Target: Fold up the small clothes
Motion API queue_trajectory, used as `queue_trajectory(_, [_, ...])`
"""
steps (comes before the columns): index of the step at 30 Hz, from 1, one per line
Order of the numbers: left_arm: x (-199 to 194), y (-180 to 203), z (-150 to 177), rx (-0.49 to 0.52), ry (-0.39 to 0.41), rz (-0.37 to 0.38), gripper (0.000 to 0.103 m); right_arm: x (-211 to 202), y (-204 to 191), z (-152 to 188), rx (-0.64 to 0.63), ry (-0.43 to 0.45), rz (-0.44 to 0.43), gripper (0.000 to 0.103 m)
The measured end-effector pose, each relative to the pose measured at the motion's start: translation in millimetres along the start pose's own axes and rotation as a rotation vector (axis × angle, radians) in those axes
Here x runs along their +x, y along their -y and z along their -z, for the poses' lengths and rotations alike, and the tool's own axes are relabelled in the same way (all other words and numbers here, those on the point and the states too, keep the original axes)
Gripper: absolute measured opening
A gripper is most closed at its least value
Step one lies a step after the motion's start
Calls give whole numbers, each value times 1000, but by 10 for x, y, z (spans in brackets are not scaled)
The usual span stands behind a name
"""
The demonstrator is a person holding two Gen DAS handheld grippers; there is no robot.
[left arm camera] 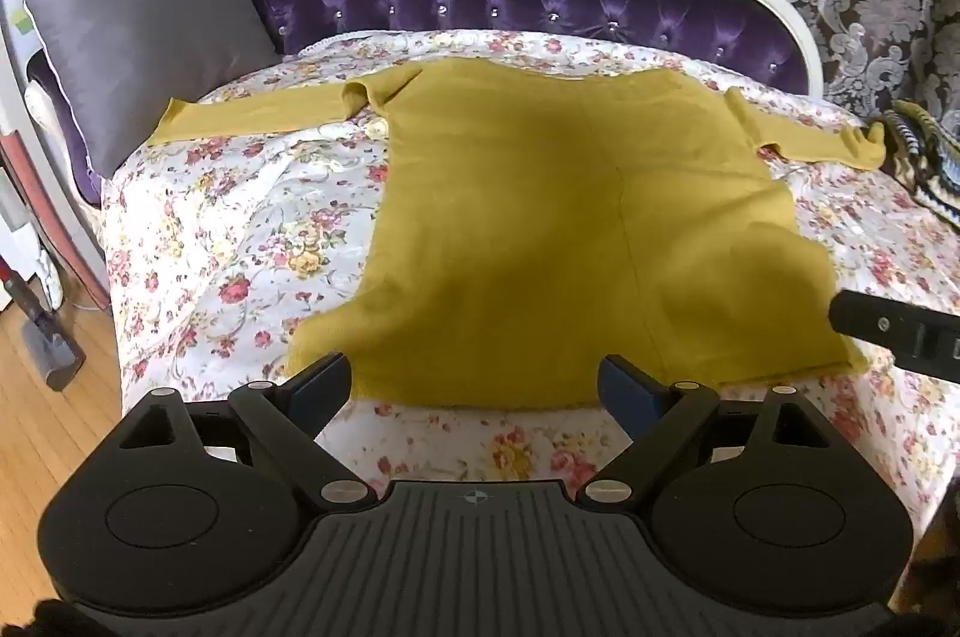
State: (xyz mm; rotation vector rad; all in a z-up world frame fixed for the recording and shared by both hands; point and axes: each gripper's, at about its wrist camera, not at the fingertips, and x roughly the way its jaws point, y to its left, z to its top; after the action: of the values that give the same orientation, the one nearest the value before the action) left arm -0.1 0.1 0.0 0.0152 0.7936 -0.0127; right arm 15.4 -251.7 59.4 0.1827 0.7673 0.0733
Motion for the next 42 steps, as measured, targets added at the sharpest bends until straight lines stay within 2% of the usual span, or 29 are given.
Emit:
queue_trajectory(3, [-11,2,8,5,5,16,90,14,52,2,5,0,-4,102])
queue_trajectory(5, [-68,22,92,11,41,7,90,2,117,-52,5,-5,-17,102])
queue_trajectory(6, [-116,57,117,13,45,5,90,-34,75,-56,-25,8,4,102])
queue_trajectory(8, [-157,37,64,2,14,27,90,-120,-49,1,-48,38,18,102])
queue_trajectory(10, [-162,70,32,3,-7,29,90,-135,-35,-33,-41,31,8,102])
queue_trajectory(42, [-189,97,48,12,-5,51,90,-156,-129,22,-36,15,12,102])
